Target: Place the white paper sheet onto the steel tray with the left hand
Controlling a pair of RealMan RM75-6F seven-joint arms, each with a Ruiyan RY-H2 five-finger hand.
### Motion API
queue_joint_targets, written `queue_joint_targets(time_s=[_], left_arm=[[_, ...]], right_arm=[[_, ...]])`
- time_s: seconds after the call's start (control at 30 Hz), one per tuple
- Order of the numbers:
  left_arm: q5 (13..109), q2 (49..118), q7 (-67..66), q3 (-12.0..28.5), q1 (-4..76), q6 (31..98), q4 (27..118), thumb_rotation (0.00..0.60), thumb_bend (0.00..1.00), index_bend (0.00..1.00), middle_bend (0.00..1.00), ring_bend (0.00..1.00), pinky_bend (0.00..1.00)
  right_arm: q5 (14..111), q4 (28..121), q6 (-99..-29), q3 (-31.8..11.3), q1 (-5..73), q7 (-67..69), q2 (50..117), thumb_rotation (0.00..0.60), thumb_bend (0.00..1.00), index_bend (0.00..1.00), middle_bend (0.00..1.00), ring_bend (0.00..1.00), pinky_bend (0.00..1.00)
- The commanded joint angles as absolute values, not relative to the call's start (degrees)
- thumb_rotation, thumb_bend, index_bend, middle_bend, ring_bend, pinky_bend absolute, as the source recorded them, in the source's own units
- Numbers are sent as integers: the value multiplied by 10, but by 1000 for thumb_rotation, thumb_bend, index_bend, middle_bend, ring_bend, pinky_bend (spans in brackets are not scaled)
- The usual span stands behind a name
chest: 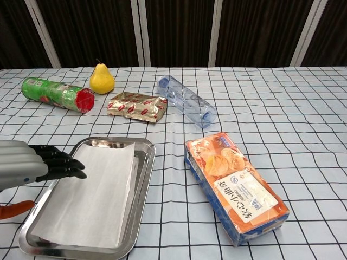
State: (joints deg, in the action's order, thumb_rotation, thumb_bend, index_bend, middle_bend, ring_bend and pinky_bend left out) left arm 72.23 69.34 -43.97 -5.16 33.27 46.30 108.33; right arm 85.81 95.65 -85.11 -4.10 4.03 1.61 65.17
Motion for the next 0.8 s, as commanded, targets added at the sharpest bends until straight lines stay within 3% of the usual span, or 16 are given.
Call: queue_joint_targets(time_s=[0.03, 0.8], left_arm=[[672, 717, -483, -49, 352, 456, 1091, 600, 565, 0, 0, 0, 0], [573, 764, -551, -75, 398, 499, 1087, 600, 565, 0, 0, 0, 0]], right_arm=[[859, 956, -851, -41, 40, 17, 651, 600, 313, 0, 0, 0, 0], [860, 957, -852, -40, 40, 18, 651, 600, 313, 0, 0, 0, 0]])
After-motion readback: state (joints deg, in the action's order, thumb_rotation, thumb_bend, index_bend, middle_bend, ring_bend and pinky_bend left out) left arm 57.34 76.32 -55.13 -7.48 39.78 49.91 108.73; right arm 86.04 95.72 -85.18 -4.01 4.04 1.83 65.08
